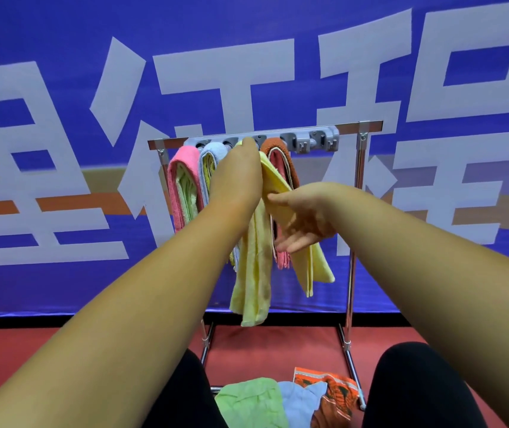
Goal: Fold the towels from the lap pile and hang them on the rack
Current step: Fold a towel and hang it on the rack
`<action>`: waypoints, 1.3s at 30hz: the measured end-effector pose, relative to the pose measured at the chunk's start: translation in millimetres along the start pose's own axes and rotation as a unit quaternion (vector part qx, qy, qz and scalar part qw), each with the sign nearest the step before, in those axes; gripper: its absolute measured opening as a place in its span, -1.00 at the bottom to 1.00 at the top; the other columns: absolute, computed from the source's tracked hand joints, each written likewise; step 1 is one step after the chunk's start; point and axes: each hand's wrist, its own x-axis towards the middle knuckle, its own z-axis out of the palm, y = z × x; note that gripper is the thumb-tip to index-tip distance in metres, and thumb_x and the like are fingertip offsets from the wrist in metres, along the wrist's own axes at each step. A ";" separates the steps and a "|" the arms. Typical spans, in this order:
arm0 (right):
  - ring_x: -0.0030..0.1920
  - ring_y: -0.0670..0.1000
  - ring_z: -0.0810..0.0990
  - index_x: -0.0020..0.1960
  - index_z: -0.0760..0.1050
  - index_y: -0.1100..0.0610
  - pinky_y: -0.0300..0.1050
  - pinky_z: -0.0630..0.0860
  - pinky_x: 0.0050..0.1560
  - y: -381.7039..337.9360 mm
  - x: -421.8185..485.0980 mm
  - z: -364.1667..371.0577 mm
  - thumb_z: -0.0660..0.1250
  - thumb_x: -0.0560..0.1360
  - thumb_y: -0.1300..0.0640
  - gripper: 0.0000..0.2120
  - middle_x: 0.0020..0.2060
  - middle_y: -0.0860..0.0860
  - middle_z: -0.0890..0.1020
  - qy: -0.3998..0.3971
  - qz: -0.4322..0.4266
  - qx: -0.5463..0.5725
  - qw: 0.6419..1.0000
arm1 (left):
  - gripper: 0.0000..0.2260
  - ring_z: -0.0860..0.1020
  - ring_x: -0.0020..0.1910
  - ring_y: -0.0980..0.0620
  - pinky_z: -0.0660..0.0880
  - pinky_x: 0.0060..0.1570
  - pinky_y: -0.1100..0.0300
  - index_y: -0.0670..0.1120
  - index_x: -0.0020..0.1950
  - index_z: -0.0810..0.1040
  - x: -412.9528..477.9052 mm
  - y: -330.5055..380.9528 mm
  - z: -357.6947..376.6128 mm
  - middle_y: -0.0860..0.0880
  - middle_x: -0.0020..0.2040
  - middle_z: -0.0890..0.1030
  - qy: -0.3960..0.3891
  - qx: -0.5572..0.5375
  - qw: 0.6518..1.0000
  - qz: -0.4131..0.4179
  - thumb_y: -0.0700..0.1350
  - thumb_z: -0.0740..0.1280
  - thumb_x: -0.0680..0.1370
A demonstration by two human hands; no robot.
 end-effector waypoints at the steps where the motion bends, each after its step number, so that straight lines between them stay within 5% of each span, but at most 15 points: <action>1: 0.02 0.26 0.78 0.29 0.42 0.44 0.13 0.74 -0.08 -2.1 -2.2 3.5 0.26 0.63 -0.38 -0.18 0.02 0.34 0.73 0.051 0.006 -0.073 0.996 | -0.87 0.59 -0.11 -0.18 0.44 -0.21 -0.01 -0.10 0.13 0.40 1.9 1.2 -2.5 -0.08 -0.11 0.52 0.002 0.009 1.000 0.010 -0.32 0.19 0.68; 3: -0.08 0.26 0.78 0.20 0.50 0.39 0.13 0.74 -0.04 -6.0 -4.5 9.1 0.24 0.63 -0.37 -0.24 -0.13 0.29 0.74 0.161 -0.031 -0.163 0.973 | -0.86 0.54 -0.11 -0.14 0.44 -0.17 0.03 -0.14 0.23 0.45 3.9 3.6 -5.5 -0.12 -0.04 0.54 0.001 0.023 0.999 0.027 -0.31 0.20 0.70; 7: -0.12 0.20 0.70 0.19 0.49 0.24 0.03 0.64 -0.10 -17.2 4.7 10.4 0.31 0.61 -0.18 -0.54 -0.11 0.18 0.65 0.306 -0.212 -0.275 0.887 | -0.79 0.48 -0.09 -0.12 0.46 -0.12 0.04 -0.15 0.32 0.48 5.6 9.3 -9.8 -0.22 0.11 0.64 0.008 0.023 0.999 0.037 -0.28 0.24 0.70; 12: -0.19 0.09 0.53 0.02 0.54 0.15 -0.11 0.30 -0.35 -23.9 14.5 -0.3 0.24 0.61 0.10 -0.85 -0.04 0.14 0.64 0.352 -0.309 -0.327 0.821 | -0.84 0.60 0.00 -0.23 0.55 -0.08 -0.06 -0.12 0.24 0.49 4.7 11.7 -11.8 -0.19 0.07 0.65 0.013 0.001 0.999 0.045 -0.25 0.24 0.68; 17: -0.10 0.14 0.59 0.07 0.58 0.13 -0.12 0.38 -0.27 -24.0 16.1 -14.3 0.18 0.65 0.20 -0.81 -0.08 0.09 0.62 0.418 -0.360 -0.273 0.788 | -0.74 0.61 0.11 -0.21 0.48 -0.09 -0.01 -0.07 0.30 0.44 0.6 5.9 3.1 -0.13 0.19 0.59 -0.002 -0.033 0.999 0.013 -0.22 0.34 0.63; 22: -0.03 0.18 0.63 0.12 0.63 0.15 0.11 0.63 -0.05 -21.6 21.9 -35.4 0.14 0.65 0.16 -0.72 -0.02 0.13 0.68 0.461 -0.390 -0.231 0.763 | -0.80 0.59 0.05 -0.21 0.39 -0.14 0.00 -0.06 0.19 0.43 5.7 3.2 31.0 -0.10 0.01 0.52 -0.067 -0.018 0.996 -0.053 -0.17 0.33 0.59; 25: -0.06 0.14 0.63 0.11 0.60 0.15 0.00 0.59 -0.16 -19.6 31.5 -56.3 0.16 0.69 0.14 -0.76 -0.05 0.10 0.66 0.484 -0.380 -0.228 0.754 | -0.88 0.51 -0.10 -0.12 0.36 -0.26 0.09 -0.06 0.15 0.48 15.8 10.6 45.6 -0.01 -0.13 0.46 -0.075 -0.049 0.995 -0.048 -0.13 0.32 0.61; 30: -0.10 0.09 0.65 0.13 0.62 0.10 0.04 0.66 -0.09 -16.4 48.1 -90.2 0.19 0.72 0.14 -0.78 -0.08 0.06 0.66 0.500 -0.344 -0.233 0.760 | -0.76 0.55 -0.03 -0.17 0.41 -0.13 0.06 -0.12 0.28 0.52 43.5 37.6 63.1 -0.10 0.05 0.55 -0.042 -0.099 0.994 -0.014 -0.07 0.29 0.64; 34: -0.16 0.08 0.61 -0.01 0.61 0.07 -0.02 0.56 -0.21 -21.1 56.7 -110.3 0.18 0.68 0.19 -0.76 -0.15 0.06 0.63 0.500 -0.331 -0.246 0.762 | -0.81 0.58 0.08 -0.26 0.39 -0.11 0.08 -0.17 0.15 0.54 70.7 59.1 69.4 -0.22 0.14 0.64 -0.046 -0.094 0.994 0.004 -0.11 0.24 0.63; 39: -0.26 0.07 0.57 -0.13 0.60 0.08 -0.12 0.41 -0.33 -31.3 71.0 -130.8 0.23 0.66 0.13 -0.75 -0.28 0.04 0.58 0.516 -0.309 -0.214 0.770 | -0.92 0.36 -0.33 0.06 0.21 -0.43 0.18 -0.12 0.01 0.43 96.1 83.4 78.7 -0.09 -0.05 0.51 -0.067 -0.132 0.989 -0.029 -0.15 0.20 0.67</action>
